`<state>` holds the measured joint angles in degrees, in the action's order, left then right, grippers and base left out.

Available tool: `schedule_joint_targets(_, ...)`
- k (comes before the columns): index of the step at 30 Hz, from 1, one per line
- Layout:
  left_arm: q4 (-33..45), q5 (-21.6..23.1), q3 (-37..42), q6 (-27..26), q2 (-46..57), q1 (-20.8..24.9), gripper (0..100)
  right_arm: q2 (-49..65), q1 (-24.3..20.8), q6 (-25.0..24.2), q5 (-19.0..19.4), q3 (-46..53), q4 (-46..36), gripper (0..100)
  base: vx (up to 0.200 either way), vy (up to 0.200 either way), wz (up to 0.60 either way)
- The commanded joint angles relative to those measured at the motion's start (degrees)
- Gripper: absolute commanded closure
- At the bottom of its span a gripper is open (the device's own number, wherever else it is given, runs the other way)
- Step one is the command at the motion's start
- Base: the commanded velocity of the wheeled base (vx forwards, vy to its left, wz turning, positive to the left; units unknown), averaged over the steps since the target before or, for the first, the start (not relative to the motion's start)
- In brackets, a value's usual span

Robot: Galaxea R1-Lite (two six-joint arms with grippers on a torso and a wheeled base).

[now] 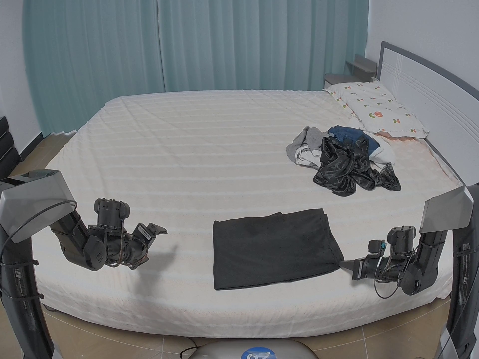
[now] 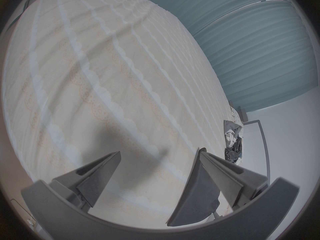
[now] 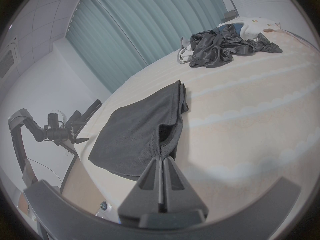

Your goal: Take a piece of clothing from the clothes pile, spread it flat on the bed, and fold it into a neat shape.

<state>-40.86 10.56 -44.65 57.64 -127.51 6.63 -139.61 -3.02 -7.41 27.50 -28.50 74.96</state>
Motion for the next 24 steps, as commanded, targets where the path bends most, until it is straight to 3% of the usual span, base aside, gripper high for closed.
schedule_joint_targets(1, -0.09, -0.01, 0.01, 0.02, -0.10, -0.04, 0, -0.32, 0.12, 0.03, 0.01, 0.11, 0.01, 100, 0.000, 0.000, 0.00)
schedule_joint_targets(4, -0.09, -0.01, 0.01, 0.02, -0.10, -0.04, 0, -0.40, 0.12, 1.17, 0.01, 0.29, 0.01, 100, 0.000, 0.000, 0.00)
schedule_joint_targets(5, -0.09, -0.01, 0.01, 0.02, -0.19, -0.04, 0, -0.40, 0.21, 1.61, 0.18, 0.38, 0.45, 0, 0.000, 0.000, 0.00)
schedule_joint_targets(11, -0.53, -1.06, -0.08, 0.11, -0.46, -0.04, 0, 1.27, 1.35, 0.64, 3.08, -0.33, 0.63, 0, 0.000, 0.000, 0.00)
schedule_joint_targets(19, -2.64, -1.15, 0.53, 0.11, -0.72, -0.04, 0, -1.11, 0.74, -15.44, 2.56, -8.68, 4.84, 0, 0.175, 0.000, 0.00)
schedule_joint_targets(24, -2.64, -1.15, 0.53, 0.11, -0.72, 0.14, 0, -3.92, -1.20, -21.33, 1.15, -15.71, 3.79, 0, 0.080, 0.000, 0.00)
